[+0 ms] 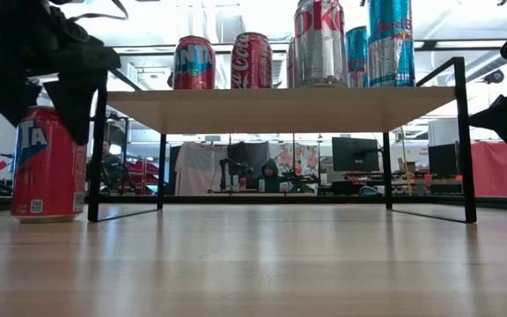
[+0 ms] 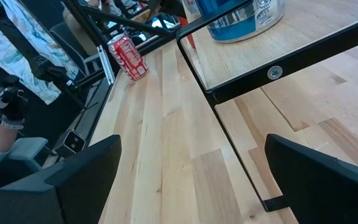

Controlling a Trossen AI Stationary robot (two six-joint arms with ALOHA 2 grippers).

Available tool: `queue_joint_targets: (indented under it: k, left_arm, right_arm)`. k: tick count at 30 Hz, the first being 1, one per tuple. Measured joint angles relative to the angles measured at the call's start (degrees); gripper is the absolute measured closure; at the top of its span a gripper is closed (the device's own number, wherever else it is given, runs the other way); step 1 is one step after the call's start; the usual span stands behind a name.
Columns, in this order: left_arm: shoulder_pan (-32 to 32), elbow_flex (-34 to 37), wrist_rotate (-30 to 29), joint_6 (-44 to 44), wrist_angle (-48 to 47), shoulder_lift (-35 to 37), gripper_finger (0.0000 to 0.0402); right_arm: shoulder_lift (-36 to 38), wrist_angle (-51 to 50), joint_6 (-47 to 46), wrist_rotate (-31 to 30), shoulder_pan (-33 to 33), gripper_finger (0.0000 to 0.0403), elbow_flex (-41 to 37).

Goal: Place canned beverage on shelf
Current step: Put the red soda can on the shelf aligned with the other red soda can

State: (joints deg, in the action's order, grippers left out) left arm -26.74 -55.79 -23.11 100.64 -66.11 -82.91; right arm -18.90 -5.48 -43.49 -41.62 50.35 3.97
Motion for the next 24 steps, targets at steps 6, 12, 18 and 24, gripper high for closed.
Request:
queue_joint_targets:
  k: [6, 12, 18, 24]
  left_arm:
    - [0.0, 0.0, 0.3, 0.5, -0.2, 0.0, 0.0114]
    - [0.0, -0.1, 2.5, 5.6, -2.1, 0.2, 0.0107]
    - [0.0, -0.2, 6.2, 12.6, -3.4, 0.3, 0.0103]
    - [0.0, -0.2, 8.7, 16.4, -4.1, 0.5, 0.0102]
  right_arm:
    - [0.0, 0.0, 0.0, 0.0, 0.0, 0.0019, 0.0]
    - [0.0, 0.0, 0.0, 0.0, 0.0, 0.0019, 0.0]
    - [0.0, 0.0, 0.0, 0.0, 0.0, 0.0019, 0.0]
    - [0.0, 0.0, 0.0, 0.0, 0.0, 0.0019, 0.0]
